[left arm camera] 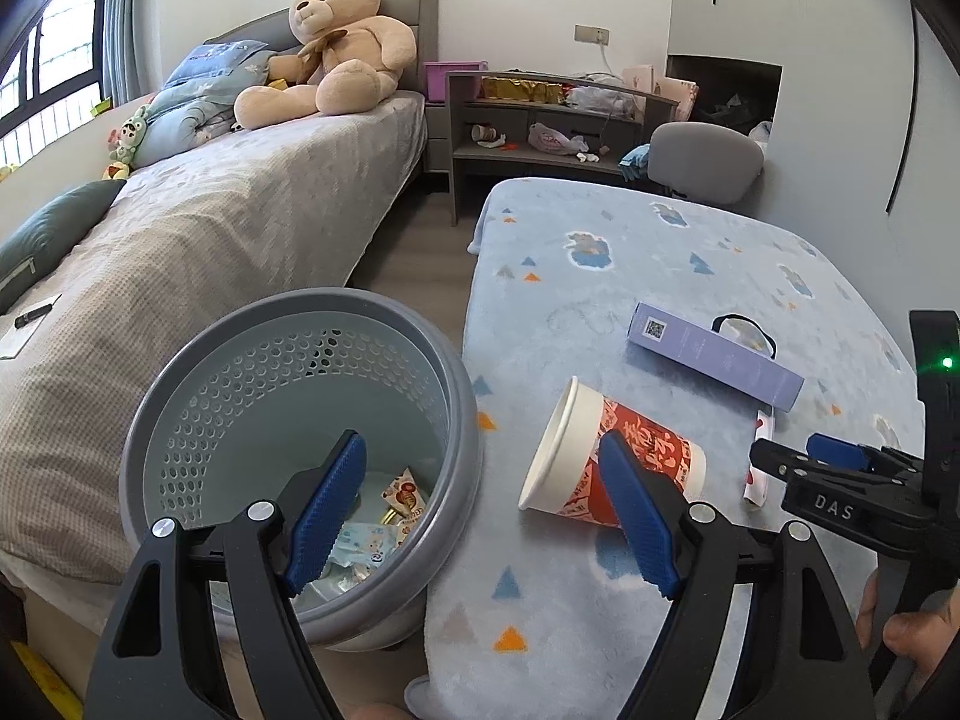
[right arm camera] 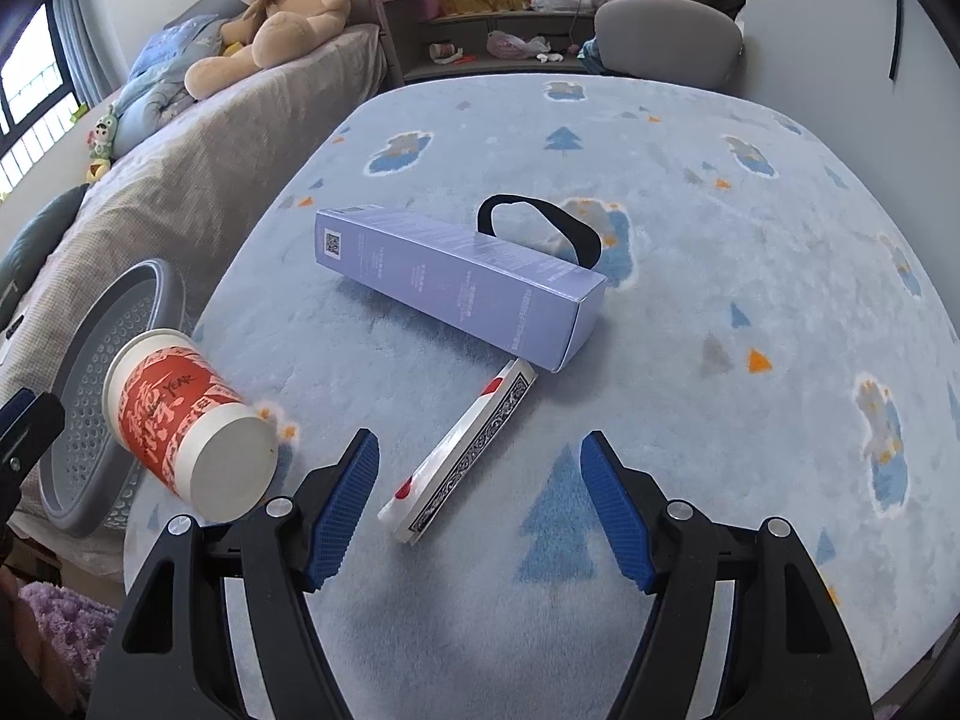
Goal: Collect trash
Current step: 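Move both open grippers back toward the paper cup and white tube, then grasp the white tube with the right gripper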
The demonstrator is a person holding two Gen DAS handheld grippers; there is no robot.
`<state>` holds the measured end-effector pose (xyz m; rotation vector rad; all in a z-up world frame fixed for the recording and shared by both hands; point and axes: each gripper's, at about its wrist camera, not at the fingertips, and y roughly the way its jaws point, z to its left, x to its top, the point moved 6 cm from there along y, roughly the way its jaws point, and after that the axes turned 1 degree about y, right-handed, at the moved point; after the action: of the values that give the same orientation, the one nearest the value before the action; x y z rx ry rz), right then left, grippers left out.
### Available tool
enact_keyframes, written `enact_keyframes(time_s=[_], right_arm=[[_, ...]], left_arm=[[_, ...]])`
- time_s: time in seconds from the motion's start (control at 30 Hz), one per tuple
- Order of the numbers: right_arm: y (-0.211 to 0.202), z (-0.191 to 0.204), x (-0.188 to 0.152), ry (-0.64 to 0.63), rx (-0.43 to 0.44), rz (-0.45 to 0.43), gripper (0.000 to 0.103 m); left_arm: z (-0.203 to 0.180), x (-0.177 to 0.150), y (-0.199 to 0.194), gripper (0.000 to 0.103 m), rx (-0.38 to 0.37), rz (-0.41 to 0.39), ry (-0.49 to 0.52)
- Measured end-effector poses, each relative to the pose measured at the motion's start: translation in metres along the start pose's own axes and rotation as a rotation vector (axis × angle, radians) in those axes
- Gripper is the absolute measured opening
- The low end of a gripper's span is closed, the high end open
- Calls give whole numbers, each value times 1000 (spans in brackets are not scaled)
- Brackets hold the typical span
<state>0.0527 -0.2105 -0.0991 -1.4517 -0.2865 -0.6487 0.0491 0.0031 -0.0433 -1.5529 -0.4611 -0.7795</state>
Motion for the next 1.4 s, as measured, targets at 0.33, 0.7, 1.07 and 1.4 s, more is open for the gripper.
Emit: enact_keyframes(time_s=[0.33,0.7,1.07,1.4], right_arm=[[25,2,5,-6,-69,29,55],[13,3,-7,-47,-35,32,15],[-21,-14,-26,-10,21,10,15],[-33,-21,-37,-1,85,0,15]], left_arm=[[-2,-2,2,76,-9,14,1],[-2,-2,0,76,-13,14,-2],[-18,-31,1,76,-11,71,2],[-17,-38,2,76,14,128,-125]])
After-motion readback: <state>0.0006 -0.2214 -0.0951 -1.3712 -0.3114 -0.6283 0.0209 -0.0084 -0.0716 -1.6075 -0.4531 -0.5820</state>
